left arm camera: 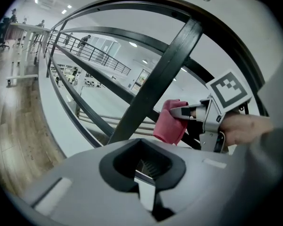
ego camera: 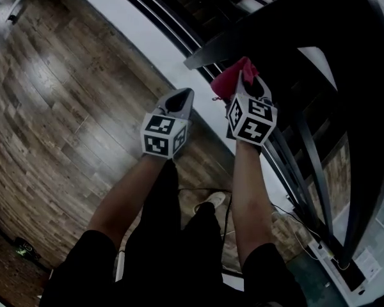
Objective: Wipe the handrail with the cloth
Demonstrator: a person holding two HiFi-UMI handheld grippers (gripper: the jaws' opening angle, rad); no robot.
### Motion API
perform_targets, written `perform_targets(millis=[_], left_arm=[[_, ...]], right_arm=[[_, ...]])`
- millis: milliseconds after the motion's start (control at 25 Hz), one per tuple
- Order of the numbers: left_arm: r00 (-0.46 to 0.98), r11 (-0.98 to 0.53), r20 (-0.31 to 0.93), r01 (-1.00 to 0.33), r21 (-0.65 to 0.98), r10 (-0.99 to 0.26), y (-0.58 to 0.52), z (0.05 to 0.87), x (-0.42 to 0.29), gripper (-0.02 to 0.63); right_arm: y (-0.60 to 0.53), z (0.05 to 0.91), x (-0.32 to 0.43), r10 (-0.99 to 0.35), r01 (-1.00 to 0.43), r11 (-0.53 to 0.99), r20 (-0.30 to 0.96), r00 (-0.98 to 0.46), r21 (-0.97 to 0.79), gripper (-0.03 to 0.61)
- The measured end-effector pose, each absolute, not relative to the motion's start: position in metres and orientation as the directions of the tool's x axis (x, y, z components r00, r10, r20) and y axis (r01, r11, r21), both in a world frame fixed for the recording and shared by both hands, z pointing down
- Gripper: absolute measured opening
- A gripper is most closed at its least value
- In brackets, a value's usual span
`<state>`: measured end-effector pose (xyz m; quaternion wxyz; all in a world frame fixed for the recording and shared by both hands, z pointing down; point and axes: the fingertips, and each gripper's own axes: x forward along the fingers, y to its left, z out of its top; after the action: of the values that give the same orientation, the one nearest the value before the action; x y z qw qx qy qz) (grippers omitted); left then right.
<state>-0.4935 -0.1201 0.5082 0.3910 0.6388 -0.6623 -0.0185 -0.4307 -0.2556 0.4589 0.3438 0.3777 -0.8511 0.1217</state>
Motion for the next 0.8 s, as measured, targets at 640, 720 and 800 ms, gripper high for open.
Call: perform_targets(millis=[640,720,800], left_arm=[[0.135,0.158,0.484,-0.842,0.517,-0.865,-0.13,0.497,-0.422,-0.002],[0.156,0.119,0.48,-0.861,0.495,-0.863,-0.129,0.493,-0.409,-0.002],[0.172,0.093,0.475,-0.871,0.483,-0.863,-0.129,0.49,-0.398,-0.002]], right_arm=[[-0.246,0.458,-0.356,-0.551,-0.731,0.682,0.668,-0.5,0.015,0.052],[-0.246,0.458,-0.346,-0.546,-0.737,0.676,0.671,-0.502,-0.002,0.052],[-0.243,0.459,-0.333,-0.543,-0.738,0.675,0.673,-0.501,-0.004,0.052]])
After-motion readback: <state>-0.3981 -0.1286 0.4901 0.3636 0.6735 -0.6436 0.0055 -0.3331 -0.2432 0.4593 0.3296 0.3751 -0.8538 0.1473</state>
